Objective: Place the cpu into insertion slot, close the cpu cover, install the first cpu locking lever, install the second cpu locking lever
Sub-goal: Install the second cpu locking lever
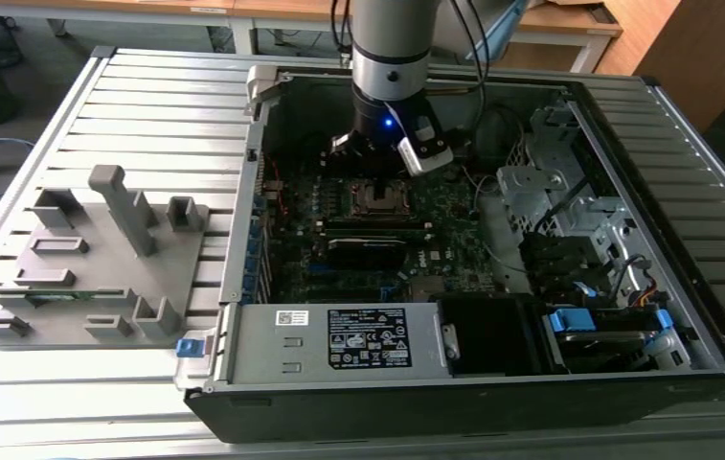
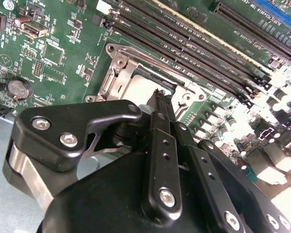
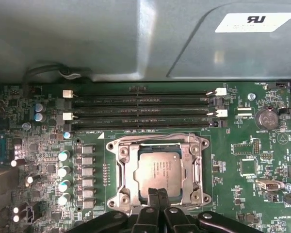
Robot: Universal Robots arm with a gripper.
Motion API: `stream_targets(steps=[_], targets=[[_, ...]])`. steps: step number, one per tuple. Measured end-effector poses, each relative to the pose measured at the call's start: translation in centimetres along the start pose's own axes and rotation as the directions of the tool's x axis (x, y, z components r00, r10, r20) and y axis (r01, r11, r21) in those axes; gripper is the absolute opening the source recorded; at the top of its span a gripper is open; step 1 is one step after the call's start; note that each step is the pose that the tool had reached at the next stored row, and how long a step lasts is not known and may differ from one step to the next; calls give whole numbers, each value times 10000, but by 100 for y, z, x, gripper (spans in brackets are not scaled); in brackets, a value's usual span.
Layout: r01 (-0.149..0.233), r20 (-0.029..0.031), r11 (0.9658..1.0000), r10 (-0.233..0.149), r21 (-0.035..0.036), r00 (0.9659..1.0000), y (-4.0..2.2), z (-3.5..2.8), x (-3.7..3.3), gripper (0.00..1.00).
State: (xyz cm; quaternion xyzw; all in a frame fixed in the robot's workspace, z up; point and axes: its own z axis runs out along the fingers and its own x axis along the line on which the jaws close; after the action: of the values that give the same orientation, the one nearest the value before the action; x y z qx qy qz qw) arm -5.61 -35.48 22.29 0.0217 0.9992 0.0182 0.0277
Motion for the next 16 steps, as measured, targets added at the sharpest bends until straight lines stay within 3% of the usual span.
stream_targets(steps=[6,9,16], targets=[[2,2,10000,-2,46,10000,27,15,-57,11],[-8,0,10000,8,82,10000,56,22,-56,11],[-41,1,10000,41,88,10000,60,23,-56,11]])
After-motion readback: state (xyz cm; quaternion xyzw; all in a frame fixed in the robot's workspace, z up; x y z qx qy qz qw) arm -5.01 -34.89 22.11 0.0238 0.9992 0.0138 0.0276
